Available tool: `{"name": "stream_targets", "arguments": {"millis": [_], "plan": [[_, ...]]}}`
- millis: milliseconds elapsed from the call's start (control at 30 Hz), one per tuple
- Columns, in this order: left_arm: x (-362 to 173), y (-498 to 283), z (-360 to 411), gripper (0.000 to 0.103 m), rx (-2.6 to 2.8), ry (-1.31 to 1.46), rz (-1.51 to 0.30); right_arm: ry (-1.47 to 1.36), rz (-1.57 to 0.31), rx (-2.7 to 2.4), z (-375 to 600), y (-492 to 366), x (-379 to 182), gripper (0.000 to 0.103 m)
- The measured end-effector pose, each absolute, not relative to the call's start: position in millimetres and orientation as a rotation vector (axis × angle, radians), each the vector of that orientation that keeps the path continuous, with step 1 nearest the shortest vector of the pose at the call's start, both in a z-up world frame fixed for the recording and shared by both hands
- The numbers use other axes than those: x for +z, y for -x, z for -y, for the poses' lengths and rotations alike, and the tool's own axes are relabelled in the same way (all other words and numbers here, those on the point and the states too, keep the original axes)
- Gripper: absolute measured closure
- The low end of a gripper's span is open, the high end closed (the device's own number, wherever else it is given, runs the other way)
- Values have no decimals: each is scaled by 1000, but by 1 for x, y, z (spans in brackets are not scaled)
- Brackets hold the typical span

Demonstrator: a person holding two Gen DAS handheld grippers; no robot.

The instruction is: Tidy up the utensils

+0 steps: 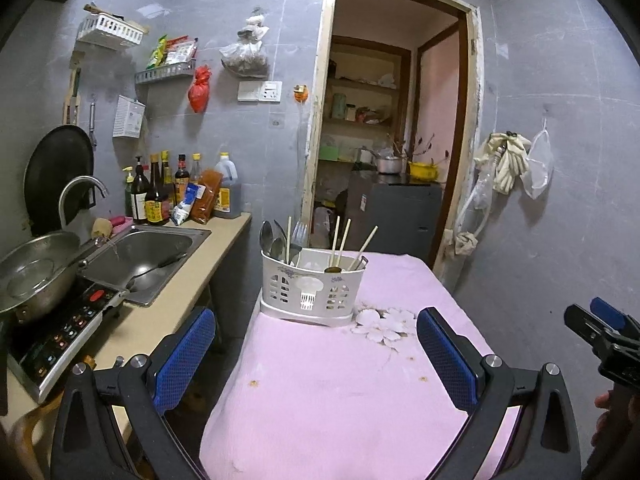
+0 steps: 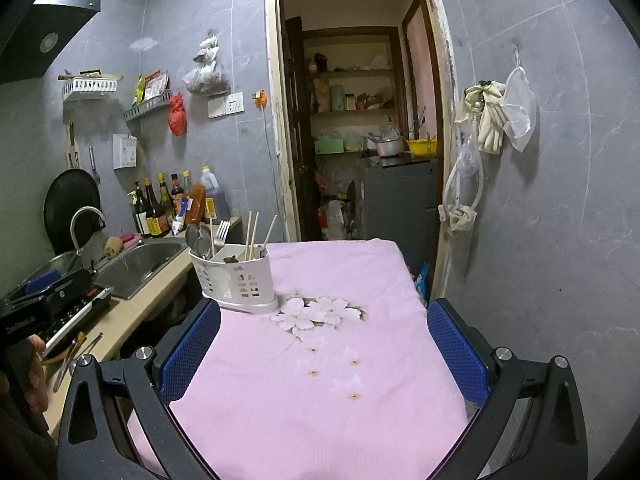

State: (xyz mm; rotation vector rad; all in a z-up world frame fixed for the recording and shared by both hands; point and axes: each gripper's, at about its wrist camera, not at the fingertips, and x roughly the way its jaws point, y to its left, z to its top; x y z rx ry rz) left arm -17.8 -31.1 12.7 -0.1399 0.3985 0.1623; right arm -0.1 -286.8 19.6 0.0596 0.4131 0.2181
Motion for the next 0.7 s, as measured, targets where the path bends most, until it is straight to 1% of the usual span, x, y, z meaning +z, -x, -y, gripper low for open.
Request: {"name": "stream_targets", "arguments": {"millis": [700], "plan": [[15, 22, 26, 1, 90, 126, -382, -51, -400, 196, 277, 2, 27, 2]]}}
